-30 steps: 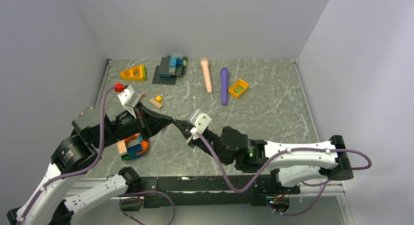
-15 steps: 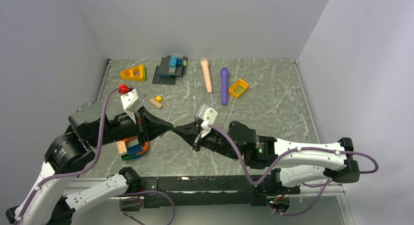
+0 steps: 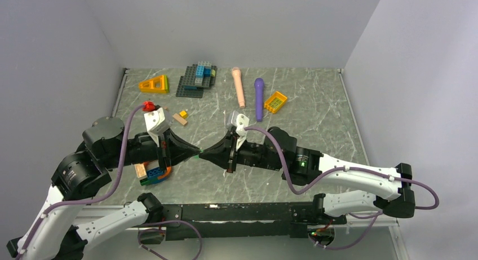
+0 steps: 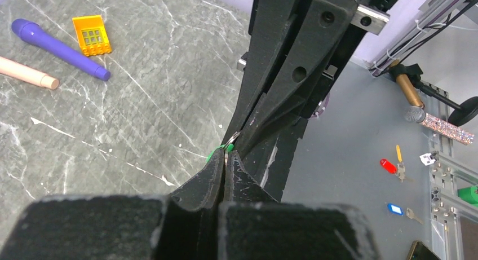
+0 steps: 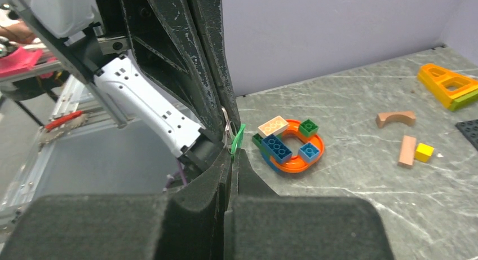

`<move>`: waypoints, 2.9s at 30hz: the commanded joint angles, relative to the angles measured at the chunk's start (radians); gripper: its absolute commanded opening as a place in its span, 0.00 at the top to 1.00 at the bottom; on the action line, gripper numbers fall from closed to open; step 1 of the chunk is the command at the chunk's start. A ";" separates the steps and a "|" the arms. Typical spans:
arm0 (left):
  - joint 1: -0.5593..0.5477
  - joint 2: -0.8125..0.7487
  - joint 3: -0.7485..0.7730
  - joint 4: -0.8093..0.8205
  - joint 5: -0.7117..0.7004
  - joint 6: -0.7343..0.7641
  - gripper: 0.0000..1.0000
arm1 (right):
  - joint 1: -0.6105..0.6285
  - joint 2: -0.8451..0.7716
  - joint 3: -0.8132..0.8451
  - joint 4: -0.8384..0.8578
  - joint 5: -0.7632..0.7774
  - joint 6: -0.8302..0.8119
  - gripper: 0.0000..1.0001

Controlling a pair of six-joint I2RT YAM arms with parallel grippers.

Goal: Remove the keys from the keyring

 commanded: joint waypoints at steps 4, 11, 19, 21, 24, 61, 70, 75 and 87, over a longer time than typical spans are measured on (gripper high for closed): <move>-0.004 0.016 0.050 -0.061 0.009 0.031 1.00 | -0.047 -0.024 0.028 0.009 -0.128 0.069 1.00; -0.004 0.030 0.046 -0.107 -0.097 0.037 1.00 | -0.052 -0.066 -0.002 -0.005 -0.084 0.080 1.00; -0.004 0.059 0.031 -0.112 -0.126 0.026 1.00 | -0.052 -0.047 0.013 -0.049 -0.066 0.094 1.00; -0.004 0.059 0.025 -0.108 -0.120 0.023 1.00 | -0.051 -0.038 0.019 -0.057 -0.072 0.095 0.84; -0.004 0.059 0.027 -0.116 -0.116 0.026 1.00 | -0.051 -0.027 0.034 -0.082 -0.070 0.092 0.50; -0.005 0.062 0.018 -0.138 -0.059 0.037 1.00 | -0.057 0.049 0.137 -0.192 0.030 0.075 0.70; -0.004 0.063 0.031 -0.135 -0.047 0.037 1.00 | -0.061 0.050 0.130 -0.195 0.023 0.079 0.78; -0.004 0.057 0.034 -0.124 -0.009 0.038 1.00 | -0.067 0.056 0.127 -0.194 -0.008 0.081 0.78; -0.004 0.044 0.042 -0.115 0.040 0.040 1.00 | -0.078 0.056 0.112 -0.189 -0.071 0.087 0.81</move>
